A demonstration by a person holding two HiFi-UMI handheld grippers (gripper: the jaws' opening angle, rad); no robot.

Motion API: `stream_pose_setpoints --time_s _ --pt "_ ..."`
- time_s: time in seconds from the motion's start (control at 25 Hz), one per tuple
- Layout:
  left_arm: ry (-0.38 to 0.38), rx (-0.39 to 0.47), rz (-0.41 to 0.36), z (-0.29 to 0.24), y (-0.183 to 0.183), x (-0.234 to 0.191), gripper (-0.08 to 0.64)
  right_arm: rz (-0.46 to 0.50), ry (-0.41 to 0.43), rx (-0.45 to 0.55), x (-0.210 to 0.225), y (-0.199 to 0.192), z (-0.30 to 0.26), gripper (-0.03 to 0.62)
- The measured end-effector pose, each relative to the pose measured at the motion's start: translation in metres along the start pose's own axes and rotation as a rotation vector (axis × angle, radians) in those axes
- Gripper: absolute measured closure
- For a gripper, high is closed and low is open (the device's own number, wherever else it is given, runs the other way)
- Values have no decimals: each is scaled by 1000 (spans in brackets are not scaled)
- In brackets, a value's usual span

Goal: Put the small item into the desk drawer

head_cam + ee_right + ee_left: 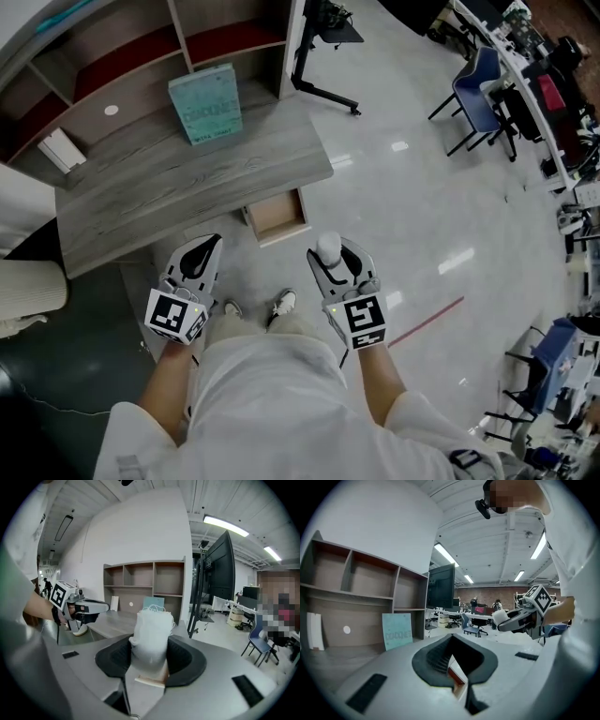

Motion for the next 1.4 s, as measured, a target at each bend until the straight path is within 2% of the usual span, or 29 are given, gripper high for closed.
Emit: stream_pose_setpoints --time_s 0.24,0.44,0.68,1.0,1.24,1.4 --pt "-28 -41 28 -5 -33 1 555 6 2 -61 0 -17 -19 413" --pt "-16 -59 64 -11 -60 -7 555 16 -1 -105 0 -37 -36 411" --pt "-4 -45 70 -21 -80 -19 555 30 1 -118 3 -55 -57 413" --pt "11 -69 88 -19 -113 -20 554 19 2 -146 10 -86 -86 413" --pt "8 -95 112 -23 -140 -19 554 -5 36 -169 19 -109 -109 413" --pt "2 -105 120 -32 -159 -20 555 27 42 -185 26 -123 -127 414"
Point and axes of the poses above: the fingertips, and each gripper's own axes: z backward along the fingers, x to its right, y out of its top, the point moved 8 cm from there along z, backward along the fingers, and after that the axes turned 8 degrees about -z, right-handed, at the moved point
